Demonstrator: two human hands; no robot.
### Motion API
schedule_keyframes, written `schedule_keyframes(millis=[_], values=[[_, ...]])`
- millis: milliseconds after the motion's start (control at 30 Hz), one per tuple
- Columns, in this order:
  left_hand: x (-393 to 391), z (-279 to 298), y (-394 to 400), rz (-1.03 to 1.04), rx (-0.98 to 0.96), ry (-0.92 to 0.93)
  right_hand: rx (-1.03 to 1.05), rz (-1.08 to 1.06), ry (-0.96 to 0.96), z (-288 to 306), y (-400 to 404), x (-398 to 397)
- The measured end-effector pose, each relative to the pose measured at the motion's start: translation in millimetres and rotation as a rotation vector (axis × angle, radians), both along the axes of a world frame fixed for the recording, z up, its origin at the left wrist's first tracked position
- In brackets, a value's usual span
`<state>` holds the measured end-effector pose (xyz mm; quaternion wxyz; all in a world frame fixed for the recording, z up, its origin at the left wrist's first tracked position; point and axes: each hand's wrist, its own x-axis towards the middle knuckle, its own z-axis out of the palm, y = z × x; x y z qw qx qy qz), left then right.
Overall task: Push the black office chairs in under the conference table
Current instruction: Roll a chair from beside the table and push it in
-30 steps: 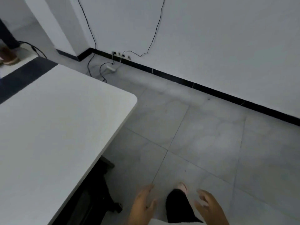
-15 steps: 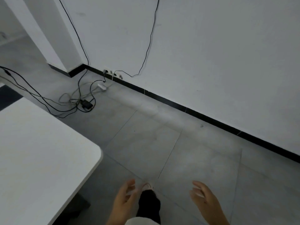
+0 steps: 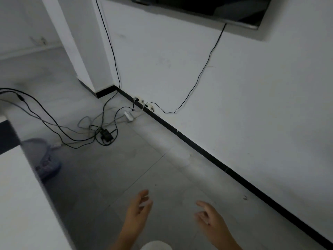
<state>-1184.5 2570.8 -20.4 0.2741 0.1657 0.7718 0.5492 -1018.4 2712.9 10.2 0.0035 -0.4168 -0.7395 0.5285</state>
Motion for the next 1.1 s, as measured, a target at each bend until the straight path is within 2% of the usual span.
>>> schedule_keyframes(millis=[133,300,400,567,767,967,1100], values=[[-45.5,-9.1,30.4,0.082,-0.022,-0.046,-0.031,-0.002,0.033,-0.2,52.4,-64.1],[-112.4,-35.7,71.3,0.312,-0.053,-0.125,-0.085,-0.119,0.030,-14.2,131.7,-139.6],[-168.1,-37.5,107.4,0.414,-0.051,-0.097,-0.092,-0.002,-0.004,-19.3,194.1,-203.6],[-263.3,-12.3,171.9,0.540,-0.090,-0.029,0.018,0.288,0.077,-10.7,269.4,-339.9],[-343.8,-9.0,205.3,0.654,-0.118,-0.059,-0.035,0.508,0.094,-10.6,307.0,-480.8],[-466.1,-34.8,202.4,0.760,-0.148,-0.140,-0.070,0.437,-0.021,-39.7,327.6,-603.1],[-581.3,-28.3,207.5,0.706,-0.122,-0.143,-0.043,0.442,0.025,-33.9,328.5,-724.2]])
